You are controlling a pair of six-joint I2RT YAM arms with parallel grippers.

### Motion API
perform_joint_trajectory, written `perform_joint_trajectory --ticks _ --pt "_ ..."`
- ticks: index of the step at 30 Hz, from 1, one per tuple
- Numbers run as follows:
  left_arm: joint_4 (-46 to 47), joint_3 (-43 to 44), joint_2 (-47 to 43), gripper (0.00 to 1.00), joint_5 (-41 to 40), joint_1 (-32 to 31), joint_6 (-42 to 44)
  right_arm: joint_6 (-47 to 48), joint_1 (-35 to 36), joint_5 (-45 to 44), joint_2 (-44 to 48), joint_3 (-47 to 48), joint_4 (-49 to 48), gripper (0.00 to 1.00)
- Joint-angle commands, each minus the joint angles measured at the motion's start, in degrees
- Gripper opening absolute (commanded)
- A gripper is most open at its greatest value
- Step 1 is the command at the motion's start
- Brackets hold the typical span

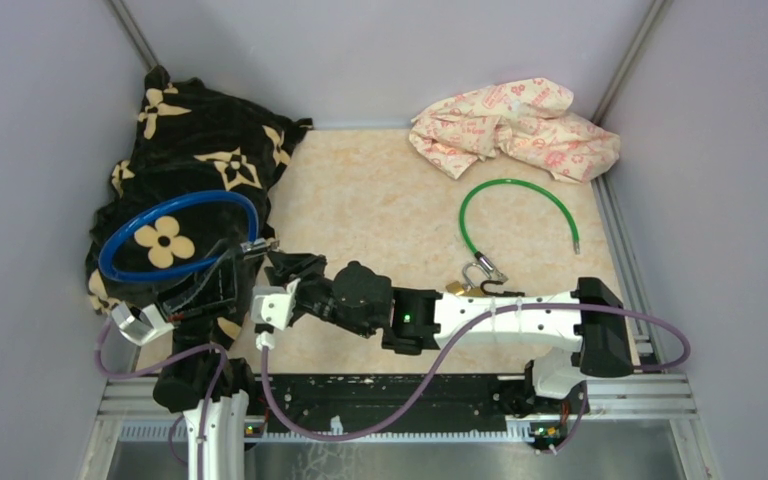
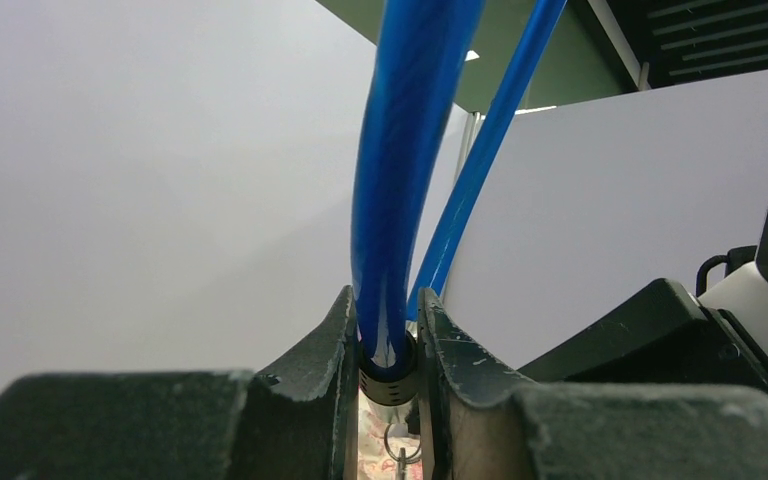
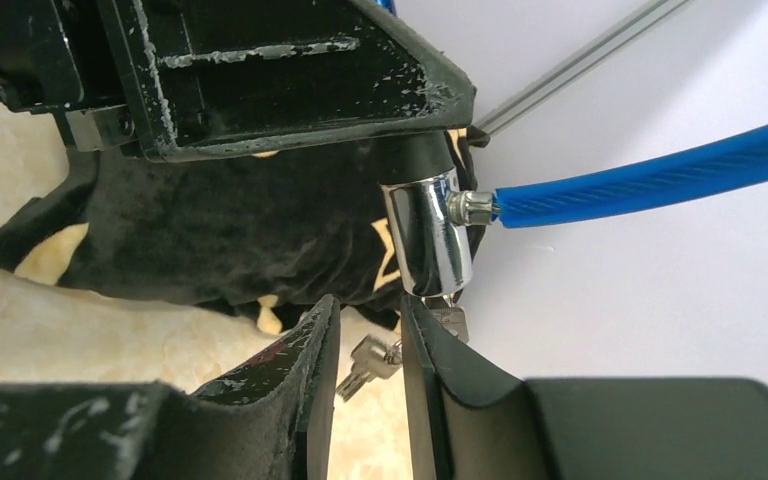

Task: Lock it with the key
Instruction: Lock the lock.

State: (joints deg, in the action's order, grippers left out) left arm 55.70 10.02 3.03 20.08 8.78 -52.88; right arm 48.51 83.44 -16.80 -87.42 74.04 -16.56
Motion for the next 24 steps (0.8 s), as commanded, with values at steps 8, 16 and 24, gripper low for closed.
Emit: perform_joint_trajectory --ticks 8,16,24 --pt "1.8 0.6 -0.9 0.00 -0.2 0.3 -0.8 1.1 -1.3 -2.1 0.6 2.8 -3.4 0.29" --pt "1.9 0.4 -0.8 0.00 -0.2 0.2 -0.6 0.2 -1.3 0.2 3.7 -0.3 -5.9 0.30" --pt "1.9 0.4 -0.9 0.00 -0.2 0.2 -0.6 1.0 -1.5 -0.9 2.8 0.2 -5.9 0.33"
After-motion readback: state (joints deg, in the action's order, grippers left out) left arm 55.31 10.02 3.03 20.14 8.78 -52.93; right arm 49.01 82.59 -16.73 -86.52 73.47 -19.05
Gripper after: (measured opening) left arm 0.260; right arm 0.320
